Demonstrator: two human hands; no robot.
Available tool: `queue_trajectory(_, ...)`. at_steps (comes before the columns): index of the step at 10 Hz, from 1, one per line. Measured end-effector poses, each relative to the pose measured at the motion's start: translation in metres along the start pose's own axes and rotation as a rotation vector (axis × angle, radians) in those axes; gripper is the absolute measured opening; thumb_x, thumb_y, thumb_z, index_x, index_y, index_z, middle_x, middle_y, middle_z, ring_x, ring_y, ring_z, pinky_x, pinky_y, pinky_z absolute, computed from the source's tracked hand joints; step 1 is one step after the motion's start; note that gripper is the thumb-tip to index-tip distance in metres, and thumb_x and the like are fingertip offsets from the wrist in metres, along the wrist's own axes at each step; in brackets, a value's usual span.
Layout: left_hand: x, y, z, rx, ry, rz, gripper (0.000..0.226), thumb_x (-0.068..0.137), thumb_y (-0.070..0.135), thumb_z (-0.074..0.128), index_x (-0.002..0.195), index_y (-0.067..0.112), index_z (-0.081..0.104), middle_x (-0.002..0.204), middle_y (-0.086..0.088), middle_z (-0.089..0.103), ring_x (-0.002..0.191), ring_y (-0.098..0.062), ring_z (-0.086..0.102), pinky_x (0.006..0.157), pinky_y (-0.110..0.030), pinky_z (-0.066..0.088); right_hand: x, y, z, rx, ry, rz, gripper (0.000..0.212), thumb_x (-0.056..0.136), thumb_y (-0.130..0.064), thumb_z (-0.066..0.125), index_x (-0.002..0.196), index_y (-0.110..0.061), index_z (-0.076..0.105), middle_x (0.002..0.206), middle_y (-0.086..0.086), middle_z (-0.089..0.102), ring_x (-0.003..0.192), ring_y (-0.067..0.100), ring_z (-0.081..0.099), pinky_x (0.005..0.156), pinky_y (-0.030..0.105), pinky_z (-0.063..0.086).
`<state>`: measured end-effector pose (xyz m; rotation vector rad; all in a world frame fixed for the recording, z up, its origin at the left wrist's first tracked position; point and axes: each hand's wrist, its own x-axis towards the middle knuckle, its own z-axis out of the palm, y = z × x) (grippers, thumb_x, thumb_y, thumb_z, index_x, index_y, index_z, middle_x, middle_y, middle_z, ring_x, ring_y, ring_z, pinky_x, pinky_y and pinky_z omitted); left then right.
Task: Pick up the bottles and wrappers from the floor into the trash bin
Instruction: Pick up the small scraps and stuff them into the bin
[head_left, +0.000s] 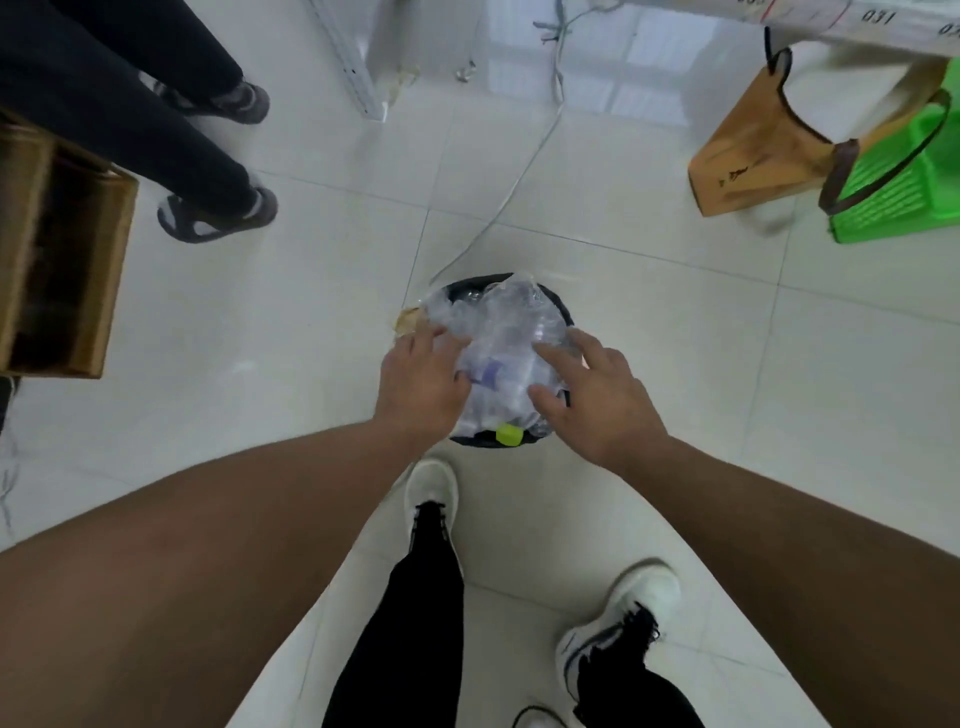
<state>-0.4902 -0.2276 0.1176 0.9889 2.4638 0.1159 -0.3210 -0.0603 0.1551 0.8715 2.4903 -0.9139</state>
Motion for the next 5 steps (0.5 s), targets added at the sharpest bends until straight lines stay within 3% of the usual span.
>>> queue_trajectory(1, 0.019, -0.015, 0.018, 0.137, -0.049, 0.130, 0.055, 0.104, 0.037, 0.049, 0.158, 0.029, 0.040, 0.166, -0.007, 0.035, 0.150, -0.031, 0.034, 0.121, -0.050, 0.027, 0.030, -0.001, 0.030, -0.109, -0.052, 0.019, 0.058, 0.108, -0.062, 0.030, 0.163, -0.042, 0.035, 0.177, -0.003, 0.021, 0.161, 0.029, 0.019, 0.124, 0.055, 0.027)
queue_trajectory(2, 0.026, -0.029, 0.027, 0.126, -0.146, 0.133, 0.058, 0.109, 0.034, 0.045, 0.164, 0.029, 0.027, 0.172, -0.006, 0.023, 0.158, -0.030, 0.020, 0.126, -0.052, 0.016, 0.044, -0.007, 0.053, -0.111, -0.054, 0.097, 0.058, 0.110, -0.059, 0.025, 0.163, -0.040, 0.034, 0.177, -0.001, 0.021, 0.162, 0.031, 0.017, 0.127, 0.058, 0.020)
queue_trajectory(3, 0.030, -0.038, 0.024, 0.120, -0.203, 0.101, 0.059, 0.111, 0.038, 0.041, 0.166, 0.028, 0.023, 0.174, -0.006, 0.020, 0.160, -0.030, 0.017, 0.127, -0.053, 0.016, 0.047, -0.019, 0.059, -0.148, -0.020, 0.106, 0.057, 0.109, -0.057, 0.026, 0.161, -0.037, 0.039, 0.176, 0.003, 0.024, 0.160, 0.032, 0.020, 0.126, 0.059, 0.022)
queue_trajectory(5, 0.030, -0.037, 0.003, 0.042, -0.057, 0.161, 0.067, 0.099, 0.045, 0.055, 0.159, 0.020, 0.038, 0.162, -0.005, 0.040, 0.150, -0.029, 0.034, 0.123, -0.050, 0.028, 0.040, -0.024, 0.036, -0.053, 0.053, 0.121, 0.056, 0.110, -0.061, 0.026, 0.156, -0.038, 0.048, 0.175, 0.003, 0.026, 0.156, 0.032, 0.029, 0.124, 0.055, 0.029)
